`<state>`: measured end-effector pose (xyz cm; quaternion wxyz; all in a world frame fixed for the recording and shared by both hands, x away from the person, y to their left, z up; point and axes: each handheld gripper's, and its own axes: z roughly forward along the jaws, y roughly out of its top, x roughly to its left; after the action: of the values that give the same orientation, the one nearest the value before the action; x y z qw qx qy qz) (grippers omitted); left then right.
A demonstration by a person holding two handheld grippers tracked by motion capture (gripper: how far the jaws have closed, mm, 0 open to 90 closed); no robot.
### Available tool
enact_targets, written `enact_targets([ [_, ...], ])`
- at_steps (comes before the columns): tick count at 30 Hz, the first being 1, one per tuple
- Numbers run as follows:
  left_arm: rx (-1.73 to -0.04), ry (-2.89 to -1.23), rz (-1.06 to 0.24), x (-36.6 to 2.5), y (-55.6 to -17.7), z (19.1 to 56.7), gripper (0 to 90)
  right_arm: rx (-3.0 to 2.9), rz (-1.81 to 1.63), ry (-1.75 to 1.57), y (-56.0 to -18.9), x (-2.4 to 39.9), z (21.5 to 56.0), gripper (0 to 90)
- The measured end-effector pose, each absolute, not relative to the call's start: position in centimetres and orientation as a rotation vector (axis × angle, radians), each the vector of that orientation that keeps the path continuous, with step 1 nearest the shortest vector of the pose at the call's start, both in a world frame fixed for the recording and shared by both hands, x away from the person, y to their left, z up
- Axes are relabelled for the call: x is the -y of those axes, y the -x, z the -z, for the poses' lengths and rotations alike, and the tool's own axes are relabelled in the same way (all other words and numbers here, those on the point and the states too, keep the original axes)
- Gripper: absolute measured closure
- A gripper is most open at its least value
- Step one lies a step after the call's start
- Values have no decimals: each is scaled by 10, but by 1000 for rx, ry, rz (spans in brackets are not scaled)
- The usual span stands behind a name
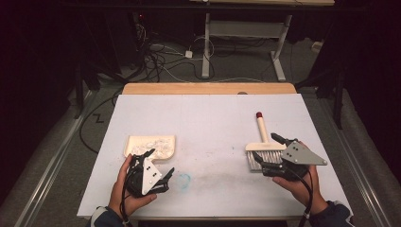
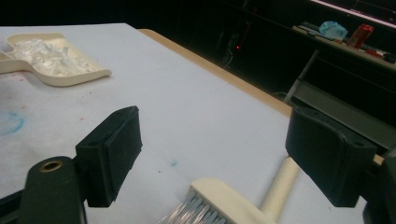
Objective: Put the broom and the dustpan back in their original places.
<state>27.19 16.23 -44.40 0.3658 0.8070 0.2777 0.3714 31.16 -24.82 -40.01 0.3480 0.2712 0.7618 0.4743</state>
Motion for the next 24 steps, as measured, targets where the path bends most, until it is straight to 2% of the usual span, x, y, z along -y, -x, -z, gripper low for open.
enact_targets([
  [24,-741,-2133,-916,-182,-269,465,156,-2036,-1147,-812,-285,286,446,195],
])
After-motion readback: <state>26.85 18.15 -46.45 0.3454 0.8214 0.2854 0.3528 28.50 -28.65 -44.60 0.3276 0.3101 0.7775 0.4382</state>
